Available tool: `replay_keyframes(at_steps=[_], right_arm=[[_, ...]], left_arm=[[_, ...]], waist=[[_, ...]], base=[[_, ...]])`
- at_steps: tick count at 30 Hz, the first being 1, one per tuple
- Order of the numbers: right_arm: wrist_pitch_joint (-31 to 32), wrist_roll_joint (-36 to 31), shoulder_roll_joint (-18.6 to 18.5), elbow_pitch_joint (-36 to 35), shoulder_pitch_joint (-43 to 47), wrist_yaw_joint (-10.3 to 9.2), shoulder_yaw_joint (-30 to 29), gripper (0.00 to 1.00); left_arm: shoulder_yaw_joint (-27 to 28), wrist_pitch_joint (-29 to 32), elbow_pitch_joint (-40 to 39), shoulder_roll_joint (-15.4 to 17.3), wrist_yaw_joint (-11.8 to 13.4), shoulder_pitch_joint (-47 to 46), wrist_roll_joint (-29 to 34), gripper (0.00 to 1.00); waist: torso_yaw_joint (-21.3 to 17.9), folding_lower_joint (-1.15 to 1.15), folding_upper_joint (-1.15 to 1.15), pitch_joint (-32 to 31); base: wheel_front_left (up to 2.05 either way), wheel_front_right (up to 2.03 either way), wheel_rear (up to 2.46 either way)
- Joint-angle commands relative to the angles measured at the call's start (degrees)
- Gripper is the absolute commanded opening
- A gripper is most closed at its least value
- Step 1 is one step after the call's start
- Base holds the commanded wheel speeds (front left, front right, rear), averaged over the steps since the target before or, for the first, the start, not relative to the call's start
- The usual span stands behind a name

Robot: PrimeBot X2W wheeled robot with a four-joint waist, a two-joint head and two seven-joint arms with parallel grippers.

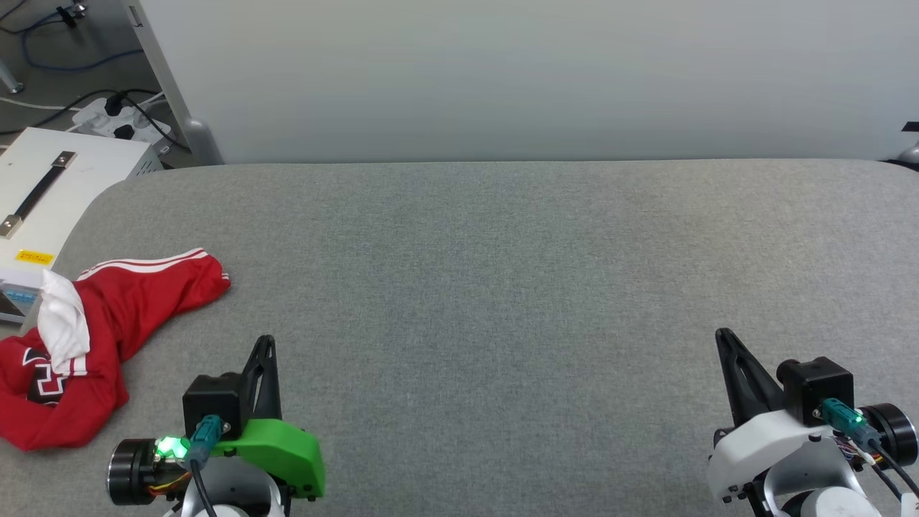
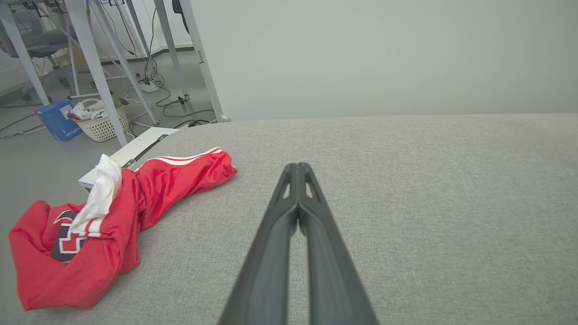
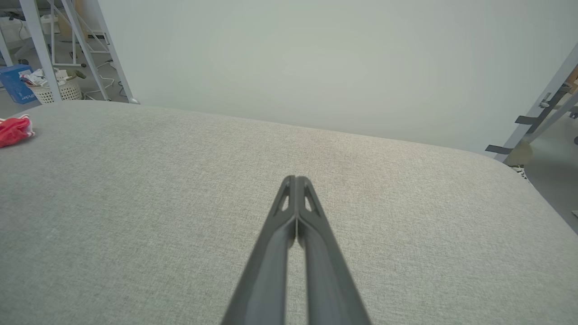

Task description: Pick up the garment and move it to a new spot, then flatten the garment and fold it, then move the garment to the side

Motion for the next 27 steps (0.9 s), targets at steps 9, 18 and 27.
replay_keyframes(at_steps=[9,18,27], right_arm=[[0.15,-0.57,0.02,-0.26,-0.93,-0.05,-0.13,0.00],[0.15,-0.57,0.02,-0.26,-0.93,-0.05,-0.13,0.00],[-0.34,0.38,0.00,0.07,-0.01,0.00,-0.29,1.00]], left_arm=[[0.04,-0.04,-0.13,-0.26,-0.21,-1.01,0.53,0.00],[0.04,-0.04,-0.13,-0.26,-0.21,-1.01,0.53,0.00],[-0.03,-0.35,0.01,0.00,0.26,0.00,-0.27,1.00]], waist=[[0.00,0.00,0.00,0.00],[0.00,0.00,0.00,0.00],[-0.01,0.00,0.00,0.04]], base=[[0.00,0.00,0.00],[0.00,0.00,0.00],[0.00,0.00,0.00]])
